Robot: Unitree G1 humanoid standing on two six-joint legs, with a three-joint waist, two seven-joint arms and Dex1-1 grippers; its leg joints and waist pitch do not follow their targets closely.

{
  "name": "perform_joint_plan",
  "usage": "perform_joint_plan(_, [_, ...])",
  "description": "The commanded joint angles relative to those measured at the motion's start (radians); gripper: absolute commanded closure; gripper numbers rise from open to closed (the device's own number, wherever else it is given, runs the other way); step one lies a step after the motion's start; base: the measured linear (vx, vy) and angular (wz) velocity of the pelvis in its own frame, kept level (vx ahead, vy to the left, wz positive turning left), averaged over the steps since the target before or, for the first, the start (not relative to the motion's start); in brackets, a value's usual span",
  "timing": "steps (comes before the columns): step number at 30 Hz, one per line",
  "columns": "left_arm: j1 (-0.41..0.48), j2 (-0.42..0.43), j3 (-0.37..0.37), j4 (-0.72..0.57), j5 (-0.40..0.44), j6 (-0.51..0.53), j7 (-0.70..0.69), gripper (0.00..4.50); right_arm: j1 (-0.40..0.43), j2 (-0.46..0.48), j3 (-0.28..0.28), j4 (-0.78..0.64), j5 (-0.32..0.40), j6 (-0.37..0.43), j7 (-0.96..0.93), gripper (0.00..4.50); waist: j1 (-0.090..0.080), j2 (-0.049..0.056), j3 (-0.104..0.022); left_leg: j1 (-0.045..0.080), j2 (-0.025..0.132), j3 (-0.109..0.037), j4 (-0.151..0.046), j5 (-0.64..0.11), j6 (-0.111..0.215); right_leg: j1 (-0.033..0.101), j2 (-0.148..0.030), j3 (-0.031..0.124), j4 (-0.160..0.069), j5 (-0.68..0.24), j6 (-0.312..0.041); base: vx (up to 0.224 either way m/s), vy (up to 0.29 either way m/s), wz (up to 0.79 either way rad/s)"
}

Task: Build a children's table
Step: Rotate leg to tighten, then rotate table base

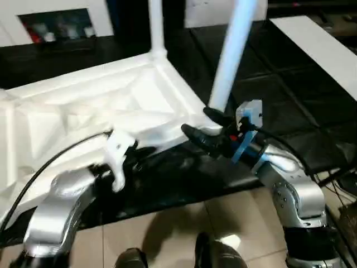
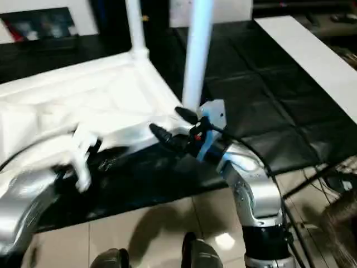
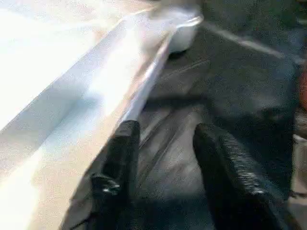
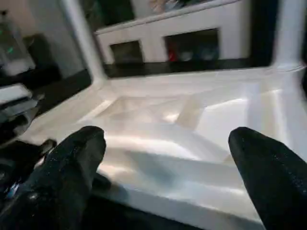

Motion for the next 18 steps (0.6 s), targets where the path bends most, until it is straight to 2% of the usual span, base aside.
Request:
perform_joint_plan(1, [0.016,-0.016,-0.005,-0.058,0.014,0.048,0.057,2.18,0.038,-0.018,0.048,-0.031,-0.024,0.014,0.003,0.00,0.000,0.014,-0.089,0.003,0.022,0.005,-0.071,-0.180,0.095,0.061,-0.049,0.050,-0.064,-0.490,-0.030,0.000,0.000,0.00])
perform_joint_plan(2, [0.020,-0.018,-0.011,-0.068,0.010,0.061,0.067,2.05,0.046,-0.016,0.049,-0.035,-0.020,0.019,-0.002,0.00,0.005,0.011,-0.092,0.001,0.020,0.006,-0.070,-0.166,0.092,0.064,-0.050,0.054,-0.060,-0.474,-0.045,0.000,0.000,0.00])
perform_joint_plan(3, [0.022,-0.019,-0.012,-0.071,0.008,0.065,0.071,2.05,0.048,-0.015,0.049,-0.037,-0.018,0.020,-0.003,0.00,0.007,0.008,-0.093,-0.007,0.018,0.005,-0.071,-0.158,0.094,0.070,-0.051,0.054,-0.057,-0.474,-0.046,0.000,0.000,0.00])
perform_joint_plan(4, [0.028,-0.022,-0.019,-0.084,0.004,0.086,0.085,2.05,0.060,-0.013,0.052,-0.043,-0.023,0.025,-0.019,0.00,0.009,0.009,-0.094,-0.008,0.016,0.005,-0.069,-0.157,0.093,0.071,-0.052,0.053,-0.057,-0.482,-0.043,0.000,0.000,0.00])
perform_joint_plan(5, [0.030,-0.029,-0.033,-0.088,0.014,0.130,0.119,2.05,0.088,-0.021,0.065,-0.059,-0.044,0.029,-0.043,0.00,0.011,0.005,-0.093,-0.008,0.014,0.006,-0.068,-0.153,0.088,0.071,-0.052,0.054,-0.059,-0.501,-0.034,0.000,0.000,0.00])
perform_joint_plan(6, [0.029,-0.030,-0.037,-0.087,0.019,0.146,0.131,2.05,0.097,-0.025,0.069,-0.066,-0.052,0.037,-0.054,0.00,0.014,0.010,-0.092,-0.008,0.011,0.006,-0.067,-0.145,0.085,0.071,-0.052,0.054,-0.063,-0.513,-0.025,0.000,0.000,0.00])
perform_joint_plan(8, [0.016,-0.025,-0.044,-0.071,0.042,0.164,0.157,2.05,0.116,-0.043,0.081,-0.086,-0.047,0.054,-0.050,0.00,0.014,0.007,-0.092,-0.010,0.007,0.006,-0.068,-0.149,0.083,0.073,-0.046,0.050,-0.068,-0.536,-0.002,0.000,0.000,0.00])
perform_joint_plan(11, [-0.009,-0.023,-0.044,-0.048,0.052,0.185,0.176,2.05,0.145,-0.072,0.096,-0.114,-0.041,0.075,-0.036,0.00,0.010,0.008,-0.091,-0.007,0.001,0.006,-0.065,-0.188,0.079,0.071,-0.044,0.041,-0.082,-0.594,0.038,0.000,0.000,0.00])
perform_joint_plan(13, [-0.021,-0.013,-0.046,-0.055,0.029,0.178,0.153,2.05,0.160,-0.082,0.097,-0.131,-0.036,0.082,-0.033,0.00,0.004,0.015,-0.088,-0.002,0.000,0.001,-0.064,-0.238,0.074,0.069,-0.043,0.028,-0.095,-0.638,0.062,0.000,0.000,0.00])
perform_joint_plan(16, [-0.024,0.021,-0.052,-0.095,-0.023,0.194,0.103,2.05,0.187,-0.096,0.099,-0.159,-0.029,0.088,-0.033,0.00,-0.001,0.015,-0.087,-0.001,0.001,-0.004,-0.064,-0.272,0.071,0.069,-0.044,0.022,-0.100,-0.654,0.076,0.000,0.000,0.00])
perform_joint_plan(18, [-0.026,0.035,-0.056,-0.092,-0.020,0.224,0.109,2.05,0.196,-0.108,0.107,-0.167,-0.027,0.097,-0.030,0.00,-0.006,0.016,-0.085,0.006,0.004,-0.007,-0.064,-0.308,0.067,0.066,-0.043,0.017,-0.104,-0.663,0.078,0.000,0.000,0.00])
